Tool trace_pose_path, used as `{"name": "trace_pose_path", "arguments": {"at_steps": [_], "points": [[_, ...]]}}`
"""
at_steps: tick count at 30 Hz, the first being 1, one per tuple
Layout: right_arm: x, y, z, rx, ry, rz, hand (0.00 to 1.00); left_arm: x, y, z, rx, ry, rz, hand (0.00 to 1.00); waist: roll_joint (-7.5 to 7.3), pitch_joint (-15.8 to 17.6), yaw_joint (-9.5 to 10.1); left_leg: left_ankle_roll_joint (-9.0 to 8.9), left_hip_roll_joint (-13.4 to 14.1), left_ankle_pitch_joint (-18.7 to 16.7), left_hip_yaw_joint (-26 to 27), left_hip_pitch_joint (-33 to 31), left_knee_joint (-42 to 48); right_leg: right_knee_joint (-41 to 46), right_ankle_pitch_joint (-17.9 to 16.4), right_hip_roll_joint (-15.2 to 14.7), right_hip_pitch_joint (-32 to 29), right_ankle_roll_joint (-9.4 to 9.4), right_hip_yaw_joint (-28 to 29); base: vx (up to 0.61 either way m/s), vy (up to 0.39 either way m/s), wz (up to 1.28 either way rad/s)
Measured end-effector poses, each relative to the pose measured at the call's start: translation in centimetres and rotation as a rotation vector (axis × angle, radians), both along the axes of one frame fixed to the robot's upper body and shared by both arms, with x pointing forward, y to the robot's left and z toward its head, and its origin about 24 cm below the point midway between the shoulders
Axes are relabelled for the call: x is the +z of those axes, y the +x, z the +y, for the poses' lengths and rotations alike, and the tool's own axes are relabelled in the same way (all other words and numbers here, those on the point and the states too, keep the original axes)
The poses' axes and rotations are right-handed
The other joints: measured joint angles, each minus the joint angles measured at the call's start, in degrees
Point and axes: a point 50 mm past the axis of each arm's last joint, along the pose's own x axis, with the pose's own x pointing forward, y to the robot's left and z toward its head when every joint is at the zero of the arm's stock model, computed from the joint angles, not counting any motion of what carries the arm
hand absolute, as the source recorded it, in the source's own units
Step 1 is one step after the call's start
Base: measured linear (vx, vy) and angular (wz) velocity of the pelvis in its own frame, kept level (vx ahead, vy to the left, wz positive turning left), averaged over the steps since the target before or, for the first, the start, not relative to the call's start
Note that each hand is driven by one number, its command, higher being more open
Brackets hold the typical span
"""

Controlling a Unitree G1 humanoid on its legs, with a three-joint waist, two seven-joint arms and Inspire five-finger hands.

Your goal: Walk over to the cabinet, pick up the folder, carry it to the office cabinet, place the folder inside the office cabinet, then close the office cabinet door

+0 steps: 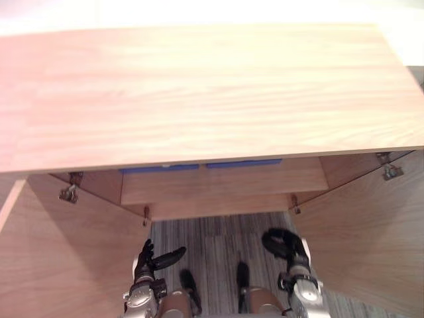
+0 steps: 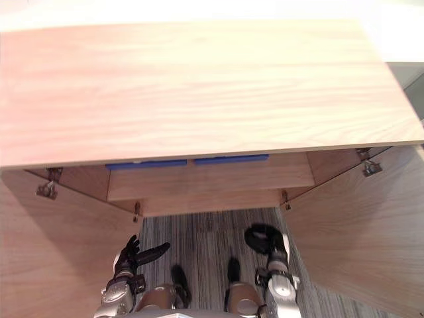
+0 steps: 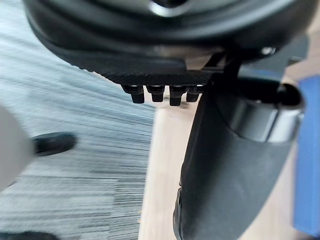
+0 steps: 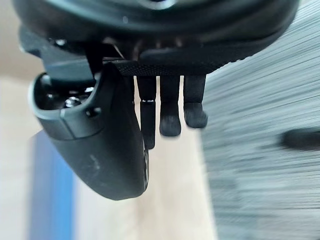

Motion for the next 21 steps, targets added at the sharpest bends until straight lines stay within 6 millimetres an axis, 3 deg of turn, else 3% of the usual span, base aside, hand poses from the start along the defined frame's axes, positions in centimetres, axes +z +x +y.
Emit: {"name": "trace_pose_path", "arguments": {"at_steps": [1, 2, 6, 10, 16, 19, 21], "points": [[-0.4, -0.5, -0.3, -0.019, 0.0, 0.025, 1.0, -0.1, -0.1, 0.0, -0.002, 0.0, 0.006, 1.0, 0.2, -0.4, -0.06, -0.06, -0.1, 0.1, 0.2, 0.6, -0.6, -0.3, 0.1, 0.0, 0.3, 0.05, 0.3, -0.03, 0.052, -0.89], [-2.0, -3.9, -2.3, -0.259, 0.035, 0.141, 1.0, -1.3, -1.9, -0.4, -0.02, -0.007, 0.103, 1.0, 0.39, -2.2, -1.54, -0.16, -1.4, 0.9, 1.6, 5.2, -4.2, -2.8, 2.1, 0.3, 2.5, 0.0, 4.0, -0.09, 0.046, -0.89], [-2.2, -5.2, -3.0, -0.357, 0.046, 0.164, 1.0, -1.8, -2.8, -0.7, -0.038, -0.018, 0.142, 1.0, 0.21, -2.3, -1.97, 0.39, -2.5, 2.2, 2.6, 6.5, -6.4, -4.0, 3.4, 0.0, 2.2, 0.07, 6.2, -0.16, 0.01, -0.37], [-1.1, -4.7, -4.9, -0.496, 0.064, 0.068, 1.0, -2.5, -5.7, 0.0, 0.025, -0.026, 0.216, 1.0, -0.03, -2.5, -2.52, -0.58, -3.0, 1.6, 8.8, 9.2, -8.8, -4.0, 3.7, 0.9, 0.2, 0.23, 13.5, -0.12, 0.008, -0.83], [2.7, -4.6, -10.3, -0.709, -0.065, -0.119, 1.0, -2.5, -6.2, 0.5, -0.006, -0.007, 0.229, 1.0, 0.4, -2.8, -4.42, -1.14, -3.3, -0.8, 14.6, 9.9, -7.4, -4.0, 5.3, 1.9, -1.7, 0.26, 19.9, 0.0, -0.011, -0.67], [4.6, -3.0, -12.5, -0.724, -0.117, -0.21, 1.0, -2.5, -6.1, 0.4, -0.027, -0.003, 0.227, 1.0, 1.06, -2.4, -4.77, -0.79, -3.3, -2.0, 15.9, 9.7, -5.5, -4.0, 5.9, 2.4, -2.6, 0.83, 22.7, 0.07, -0.027, -0.52], [6.8, -0.5, -14.4, -0.702, -0.162, -0.3, 1.0, -2.3, -5.7, 0.3, -0.041, -0.002, 0.206, 1.0, 2.48, -1.8, -5.16, -0.62, -3.2, -3.2, 15.9, 8.8, -4.4, -3.9, 6.1, 2.5, -3.9, 1.17, 24.4, 0.08, -0.045, -0.43]]}}
